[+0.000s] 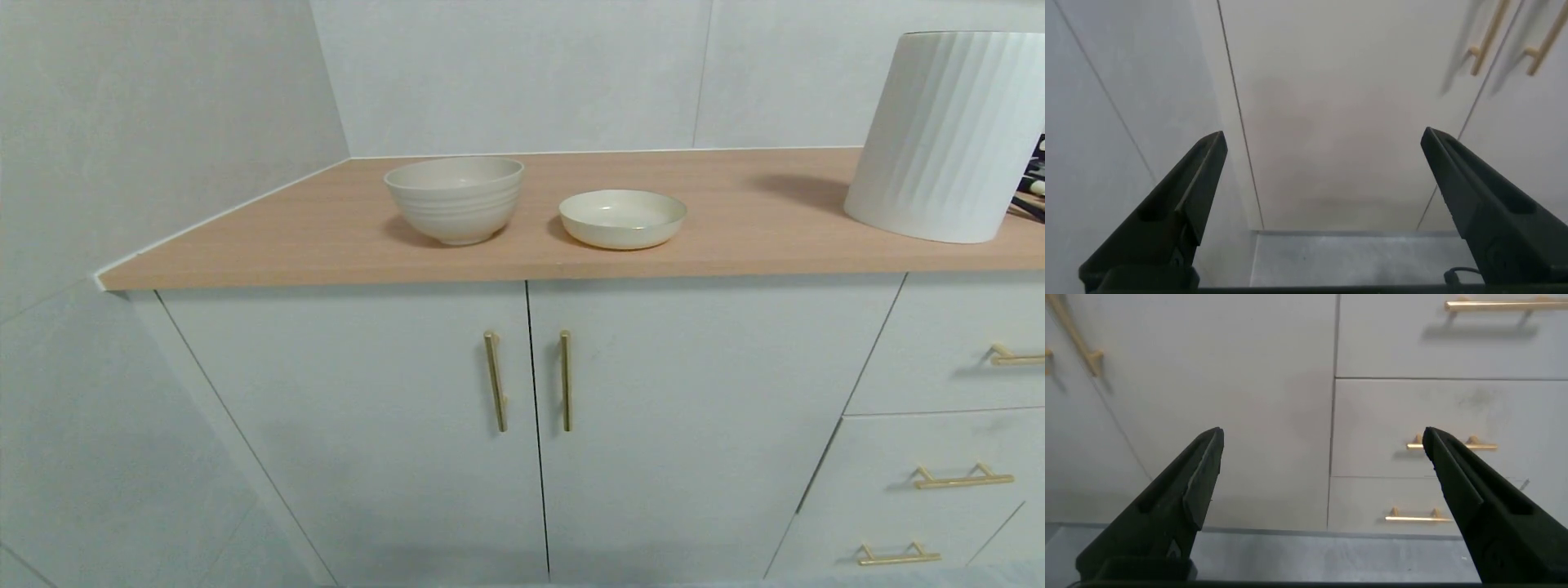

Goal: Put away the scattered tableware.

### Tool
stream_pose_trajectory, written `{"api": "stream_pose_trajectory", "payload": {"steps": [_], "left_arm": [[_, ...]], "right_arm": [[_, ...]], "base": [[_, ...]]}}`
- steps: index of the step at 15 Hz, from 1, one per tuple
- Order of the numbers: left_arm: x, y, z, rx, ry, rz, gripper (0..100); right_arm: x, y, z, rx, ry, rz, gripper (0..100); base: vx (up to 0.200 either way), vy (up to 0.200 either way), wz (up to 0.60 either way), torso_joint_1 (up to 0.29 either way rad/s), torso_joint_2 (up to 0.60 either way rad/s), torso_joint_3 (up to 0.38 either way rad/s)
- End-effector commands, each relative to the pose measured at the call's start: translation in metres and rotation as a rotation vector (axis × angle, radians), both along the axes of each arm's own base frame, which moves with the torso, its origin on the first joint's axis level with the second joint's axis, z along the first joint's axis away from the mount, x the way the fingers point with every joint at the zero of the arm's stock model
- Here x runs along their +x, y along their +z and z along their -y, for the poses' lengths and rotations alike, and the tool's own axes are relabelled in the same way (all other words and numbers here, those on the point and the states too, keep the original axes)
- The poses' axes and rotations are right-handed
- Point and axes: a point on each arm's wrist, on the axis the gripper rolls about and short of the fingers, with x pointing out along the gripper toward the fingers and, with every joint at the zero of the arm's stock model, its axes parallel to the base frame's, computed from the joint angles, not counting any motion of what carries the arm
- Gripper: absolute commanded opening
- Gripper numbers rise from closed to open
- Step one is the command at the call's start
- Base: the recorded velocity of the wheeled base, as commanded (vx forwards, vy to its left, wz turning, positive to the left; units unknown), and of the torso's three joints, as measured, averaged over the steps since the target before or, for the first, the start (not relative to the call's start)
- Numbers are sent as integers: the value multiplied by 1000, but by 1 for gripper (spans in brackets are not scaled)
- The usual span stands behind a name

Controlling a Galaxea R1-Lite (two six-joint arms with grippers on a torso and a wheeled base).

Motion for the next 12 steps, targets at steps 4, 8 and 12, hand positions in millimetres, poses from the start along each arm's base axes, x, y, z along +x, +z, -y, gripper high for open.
{"api": "stream_pose_trajectory", "payload": {"steps": [4,8,12], "left_arm": [[0,0,0,1,-2,0,100],[0,0,0,1,0,0,100],[0,0,0,1,0,0,100]], "right_arm": [[0,0,0,-1,0,0,100],[0,0,0,-23,2,4,100],[-9,35,-2,19,78,121,100]], "base": [[0,0,0,0,0,0],[0,0,0,0,0,0],[0,0,0,0,0,0]]}}
